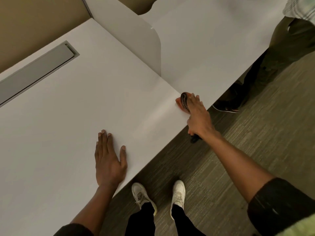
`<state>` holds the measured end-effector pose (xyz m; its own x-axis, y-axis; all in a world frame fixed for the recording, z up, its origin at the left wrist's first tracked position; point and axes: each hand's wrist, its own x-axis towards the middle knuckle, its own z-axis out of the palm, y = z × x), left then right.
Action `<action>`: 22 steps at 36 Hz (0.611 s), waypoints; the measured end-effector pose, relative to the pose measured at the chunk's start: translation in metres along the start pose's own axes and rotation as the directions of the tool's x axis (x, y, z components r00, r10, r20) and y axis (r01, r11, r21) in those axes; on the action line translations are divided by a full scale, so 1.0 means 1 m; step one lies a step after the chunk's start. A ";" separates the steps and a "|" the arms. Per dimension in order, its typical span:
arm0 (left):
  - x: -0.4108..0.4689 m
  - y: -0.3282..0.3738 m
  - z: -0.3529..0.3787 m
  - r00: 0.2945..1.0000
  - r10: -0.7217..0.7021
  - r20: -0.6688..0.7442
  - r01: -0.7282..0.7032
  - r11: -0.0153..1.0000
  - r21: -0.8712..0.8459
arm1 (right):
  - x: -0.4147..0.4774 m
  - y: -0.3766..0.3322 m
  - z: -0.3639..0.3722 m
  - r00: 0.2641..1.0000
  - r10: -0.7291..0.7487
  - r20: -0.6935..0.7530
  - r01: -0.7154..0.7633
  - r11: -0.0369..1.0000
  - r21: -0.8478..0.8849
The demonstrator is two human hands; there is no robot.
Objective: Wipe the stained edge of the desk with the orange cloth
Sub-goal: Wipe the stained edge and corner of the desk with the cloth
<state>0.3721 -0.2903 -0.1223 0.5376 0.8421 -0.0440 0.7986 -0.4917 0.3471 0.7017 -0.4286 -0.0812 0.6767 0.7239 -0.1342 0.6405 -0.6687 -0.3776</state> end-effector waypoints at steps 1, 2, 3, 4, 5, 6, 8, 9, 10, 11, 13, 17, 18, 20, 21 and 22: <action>0.000 0.000 0.000 1.000 0.002 0.000 -0.002 1.000 0.002 | -0.002 -0.002 0.001 1.000 -0.004 -0.009 0.004 1.000 0.005; 0.000 -0.001 0.000 1.000 0.004 -0.001 -0.004 1.000 0.006 | -0.008 -0.005 0.004 0.999 -0.023 -0.024 0.023 1.000 -0.006; 0.000 -0.001 0.000 1.000 0.005 -0.003 -0.005 1.000 0.009 | -0.019 -0.010 0.008 0.998 -0.056 -0.033 0.055 0.998 -0.013; 0.000 -0.001 0.000 1.000 0.005 -0.004 -0.005 1.000 0.008 | -0.032 -0.016 0.013 0.995 -0.094 -0.031 0.094 0.996 -0.006; 0.000 -0.001 0.001 1.000 0.005 -0.005 -0.005 1.000 0.005 | -0.047 -0.022 0.018 0.990 -0.136 -0.023 0.136 0.991 0.010; 0.000 -0.002 0.001 1.000 0.006 -0.004 -0.006 1.000 0.003 | -0.061 -0.028 0.023 0.984 -0.180 -0.012 0.180 0.983 0.025; 0.000 -0.002 0.001 1.000 0.004 -0.002 -0.004 1.000 0.003 | -0.085 -0.040 0.034 0.965 -0.261 0.025 0.260 0.965 0.030; 0.000 -0.002 0.002 1.000 0.001 0.000 -0.001 1.000 0.001 | -0.093 -0.044 0.038 0.953 -0.300 0.043 0.300 0.954 0.019; 0.000 -0.002 0.002 1.000 -0.003 0.004 0.003 1.000 0.000 | -0.097 -0.046 0.042 0.942 -0.331 0.057 0.332 0.943 0.003; 0.000 -0.002 0.001 1.000 -0.004 0.005 0.004 1.000 0.001 | -0.098 -0.046 0.043 0.934 -0.351 0.066 0.353 0.936 -0.015; 0.000 -0.003 0.002 1.000 0.001 0.001 -0.001 1.000 0.007 | -0.087 -0.043 0.039 0.932 -0.356 0.063 0.359 0.932 -0.050; -0.001 -0.003 0.003 1.000 0.002 -0.007 -0.002 1.000 -0.001 | -0.041 -0.030 0.022 0.959 -0.283 0.010 0.283 0.955 -0.089; 0.000 -0.003 0.003 1.000 -0.001 -0.008 0.001 1.000 -0.002 | -0.029 -0.028 0.017 0.967 -0.254 0.005 0.254 0.962 -0.096; 0.000 -0.002 0.002 1.000 -0.004 -0.006 0.004 1.000 -0.003 | -0.015 -0.027 0.012 0.980 -0.199 0.001 0.198 0.975 -0.102; 0.000 -0.002 0.002 1.000 -0.002 -0.006 0.002 1.000 -0.002 | -0.013 -0.028 0.013 0.984 -0.178 -0.005 0.176 0.980 -0.095; 0.000 -0.002 0.002 1.000 -0.002 -0.005 0.002 1.000 0.000 | -0.016 -0.031 0.014 0.987 -0.160 -0.011 0.159 0.984 -0.078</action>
<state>0.3708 -0.2895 -0.1250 0.5348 0.8440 -0.0404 0.7997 -0.4902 0.3467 0.6660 -0.4169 -0.0799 0.5694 0.8197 -0.0623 0.7662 -0.5566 -0.3212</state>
